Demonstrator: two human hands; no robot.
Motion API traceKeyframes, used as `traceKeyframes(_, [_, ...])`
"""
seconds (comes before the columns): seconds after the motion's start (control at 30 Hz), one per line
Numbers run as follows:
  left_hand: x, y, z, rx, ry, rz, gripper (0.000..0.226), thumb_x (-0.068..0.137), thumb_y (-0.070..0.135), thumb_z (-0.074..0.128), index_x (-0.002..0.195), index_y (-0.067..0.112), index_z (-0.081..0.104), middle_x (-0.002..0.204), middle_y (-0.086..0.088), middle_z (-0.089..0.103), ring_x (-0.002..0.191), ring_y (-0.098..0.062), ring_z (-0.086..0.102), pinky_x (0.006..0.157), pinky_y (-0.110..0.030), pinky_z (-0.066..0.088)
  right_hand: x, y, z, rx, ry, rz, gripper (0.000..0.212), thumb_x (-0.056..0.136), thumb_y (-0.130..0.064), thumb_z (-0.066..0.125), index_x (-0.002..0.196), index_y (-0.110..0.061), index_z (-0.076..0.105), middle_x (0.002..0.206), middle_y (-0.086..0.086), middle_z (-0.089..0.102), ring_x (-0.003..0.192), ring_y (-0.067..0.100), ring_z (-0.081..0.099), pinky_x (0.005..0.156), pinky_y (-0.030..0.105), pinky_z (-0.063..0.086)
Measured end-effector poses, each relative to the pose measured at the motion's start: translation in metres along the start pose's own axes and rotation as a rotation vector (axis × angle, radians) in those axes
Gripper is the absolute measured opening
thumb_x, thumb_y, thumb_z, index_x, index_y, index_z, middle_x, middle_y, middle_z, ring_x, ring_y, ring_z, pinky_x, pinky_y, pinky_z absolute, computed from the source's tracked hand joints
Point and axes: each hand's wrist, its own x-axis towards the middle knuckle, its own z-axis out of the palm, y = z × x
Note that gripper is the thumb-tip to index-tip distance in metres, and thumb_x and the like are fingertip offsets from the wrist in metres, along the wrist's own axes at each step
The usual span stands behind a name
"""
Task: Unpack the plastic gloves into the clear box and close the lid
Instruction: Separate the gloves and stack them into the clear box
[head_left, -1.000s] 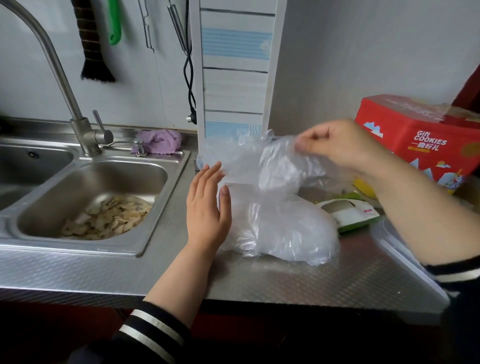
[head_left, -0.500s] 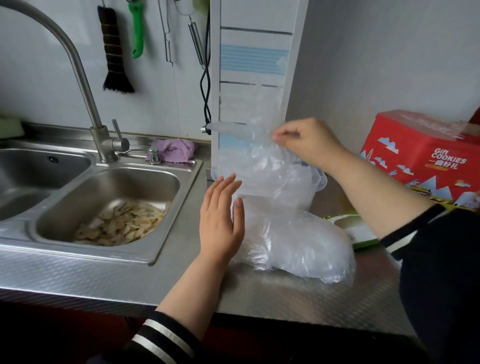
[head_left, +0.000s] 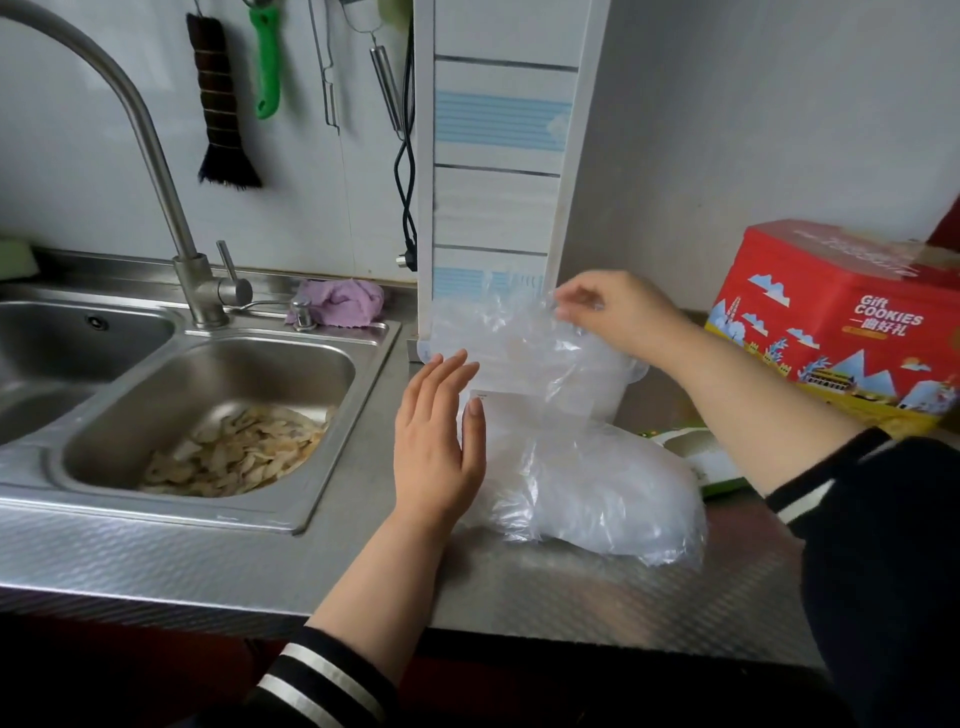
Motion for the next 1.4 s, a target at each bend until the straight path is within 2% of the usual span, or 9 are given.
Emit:
traceKeyframes(0.1, [-0.001,0.003,-0.001,0.025,0.042,0.060,0.035,0.097,0.023,0.039,0.121,0.009,0.060,0.134,-0.003,0.056,0.130,-0.021,0.045,0.111,-0.033,0.032,-0.047,-0.012,-0.011,0.177,0.217,-0.127,0.016,0.090,-0.033,0.064,0.084,-0.019,0.067,0.075,-0.006,0.068,0.072,0.014,0.063,0.071,0.031,0.049])
traceKeyframes(0.2, [-0.005,0.009,0.001,0.036,0.070,0.195,0.025,0.094,0.015,0.046,0.105,0.005,0.066,0.117,-0.007,0.063,0.109,-0.024,0.054,0.098,-0.029,0.038,-0.098,-0.013,-0.004,0.073,0.004,-0.075,0.044,0.081,-0.062,0.053,0.065,-0.021,0.060,0.059,-0.008,0.062,0.054,0.004,0.053,0.058,0.026,0.039])
traceKeyframes(0.37, [-0.010,0.016,0.007,0.035,-0.114,0.304,0.025,0.096,0.022,0.048,0.096,0.006,0.067,0.100,-0.003,0.065,0.092,-0.022,0.059,0.081,-0.027,0.045,-0.141,0.018,0.023,-0.189,-0.347,0.042,0.047,0.077,-0.055,0.068,0.117,-0.032,0.064,0.120,-0.021,0.052,0.115,0.001,0.045,0.098,0.029,0.039])
traceKeyframes(0.67, [-0.012,0.014,0.003,-0.044,-0.265,0.019,0.036,0.094,0.045,0.040,0.111,0.019,0.059,0.102,0.012,0.066,0.091,-0.006,0.063,0.076,-0.030,0.048,-0.133,0.010,0.000,0.123,-0.008,0.115,0.021,0.089,-0.035,0.064,0.102,-0.022,0.075,0.097,-0.014,0.071,0.091,0.005,0.064,0.087,0.031,0.051])
traceKeyframes(0.8, [-0.012,0.009,0.006,-0.016,-0.318,0.080,0.042,0.091,0.055,0.046,0.108,0.021,0.064,0.098,0.013,0.067,0.089,-0.007,0.061,0.080,-0.030,0.047,-0.104,-0.011,-0.047,0.217,0.154,-0.001,0.014,0.090,-0.030,0.064,0.103,-0.032,0.070,0.077,-0.025,0.064,0.064,-0.017,0.053,0.069,0.015,0.042])
traceKeyframes(1.03, [-0.013,-0.005,0.018,0.079,-0.341,0.195,0.030,0.087,0.050,0.057,0.086,0.025,0.073,0.089,0.011,0.067,0.077,-0.018,0.062,0.071,-0.034,0.049,-0.029,-0.050,-0.082,0.193,0.443,-0.176,0.023,0.091,-0.031,0.064,0.097,-0.012,0.075,0.061,-0.014,0.058,0.057,-0.006,0.042,0.062,0.017,0.038])
traceKeyframes(1.2, [-0.011,0.000,0.013,0.042,-0.387,0.183,0.054,0.085,0.069,0.045,0.093,0.025,0.074,0.095,0.010,0.067,0.085,-0.015,0.062,0.075,-0.032,0.049,0.014,-0.048,-0.038,0.053,0.223,-0.128,0.027,0.092,-0.036,0.061,0.104,-0.015,0.074,0.099,0.003,0.074,0.087,0.014,0.067,0.080,0.027,0.050])
traceKeyframes(1.3, [-0.011,-0.001,0.013,0.037,-0.396,0.188,0.058,0.083,0.072,0.047,0.098,0.023,0.073,0.099,0.010,0.067,0.088,-0.015,0.063,0.076,-0.032,0.050,0.028,-0.034,0.000,-0.030,0.019,-0.050,0.034,0.093,-0.033,0.061,0.100,-0.001,0.071,0.103,0.016,0.070,0.092,0.033,0.064,0.070,0.026,0.045])
traceKeyframes(1.4, [-0.012,-0.003,0.017,0.053,-0.393,0.203,0.050,0.083,0.068,0.053,0.099,0.025,0.074,0.099,0.011,0.066,0.086,-0.015,0.062,0.074,-0.032,0.051,0.032,-0.014,0.025,-0.132,-0.153,0.024,0.021,0.092,-0.026,0.061,0.095,-0.009,0.073,0.094,0.004,0.071,0.093,0.026,0.064,0.077,0.027,0.047])
